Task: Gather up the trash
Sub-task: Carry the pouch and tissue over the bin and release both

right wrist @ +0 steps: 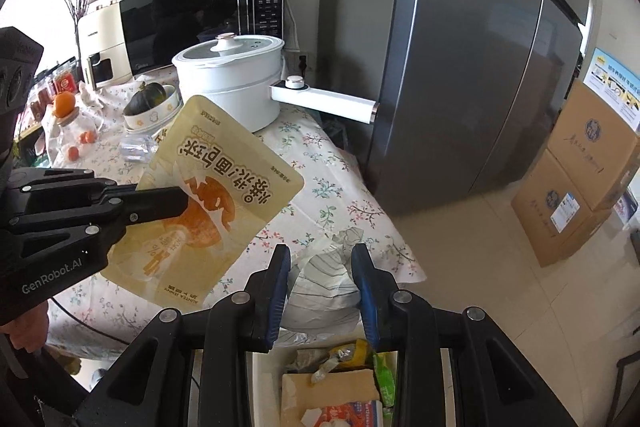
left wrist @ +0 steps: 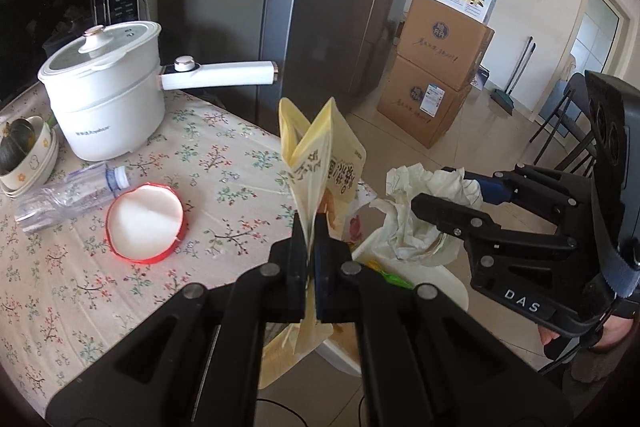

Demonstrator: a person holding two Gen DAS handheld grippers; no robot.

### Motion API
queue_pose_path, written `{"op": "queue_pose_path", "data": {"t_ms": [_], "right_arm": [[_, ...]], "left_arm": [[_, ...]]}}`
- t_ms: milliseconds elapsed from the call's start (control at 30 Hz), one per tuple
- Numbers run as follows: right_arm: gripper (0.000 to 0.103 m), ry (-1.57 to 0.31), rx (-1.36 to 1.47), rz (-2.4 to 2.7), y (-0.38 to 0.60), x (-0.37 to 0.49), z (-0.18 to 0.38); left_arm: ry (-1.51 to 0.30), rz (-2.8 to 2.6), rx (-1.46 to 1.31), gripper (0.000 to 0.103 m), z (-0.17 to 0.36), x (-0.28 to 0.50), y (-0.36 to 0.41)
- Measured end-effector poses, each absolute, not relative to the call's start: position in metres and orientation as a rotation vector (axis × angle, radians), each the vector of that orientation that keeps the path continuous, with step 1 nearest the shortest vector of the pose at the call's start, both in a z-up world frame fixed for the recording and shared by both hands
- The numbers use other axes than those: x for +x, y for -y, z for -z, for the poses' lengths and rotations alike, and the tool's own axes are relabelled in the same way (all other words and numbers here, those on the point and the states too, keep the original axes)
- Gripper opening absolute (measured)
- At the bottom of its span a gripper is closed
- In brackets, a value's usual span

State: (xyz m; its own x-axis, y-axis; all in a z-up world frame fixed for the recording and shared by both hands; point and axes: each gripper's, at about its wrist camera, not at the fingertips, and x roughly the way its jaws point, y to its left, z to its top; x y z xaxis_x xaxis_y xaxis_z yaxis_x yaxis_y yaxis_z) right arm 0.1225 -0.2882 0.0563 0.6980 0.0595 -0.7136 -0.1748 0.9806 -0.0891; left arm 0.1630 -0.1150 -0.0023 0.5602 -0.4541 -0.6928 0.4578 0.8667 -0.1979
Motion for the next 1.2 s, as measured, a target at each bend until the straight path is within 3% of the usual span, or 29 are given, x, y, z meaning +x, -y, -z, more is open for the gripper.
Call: {"op": "queue_pose_path", "data": {"t_ms": [367, 767, 833, 1000, 1200], "right_arm": [[0.032, -0.865, -0.125, -0.082, 0.322, 0.113, -0.044], [0.034, -1.123, -0.106, -0.002, 0.361, 0.117, 0.015], [0.035, -1.138, -0.108, -0.008, 0.362, 0.116, 0.019], [0.041, -1.162, -0.107, -0.022, 0.362, 0.115, 0.023], [0.050, -1.160, -0.110, -0.012, 0.360, 0.118, 0.023]], "left_arm": [[-0.900, 0.631, 0.031, 0.004, 0.028, 0.146, 0.172], [-1.113, 0.648, 0.047, 0.005, 0.100, 0.132, 0.222], [-1.122, 0.664, 0.029, 0.009, 0.101, 0.132, 0.224], [-1.110, 0.661, 0.009, 0.054, 0.099, 0.130, 0.222], [-1.123, 0.623, 0.005, 0.054, 0.098, 0.134, 0.212]]}}
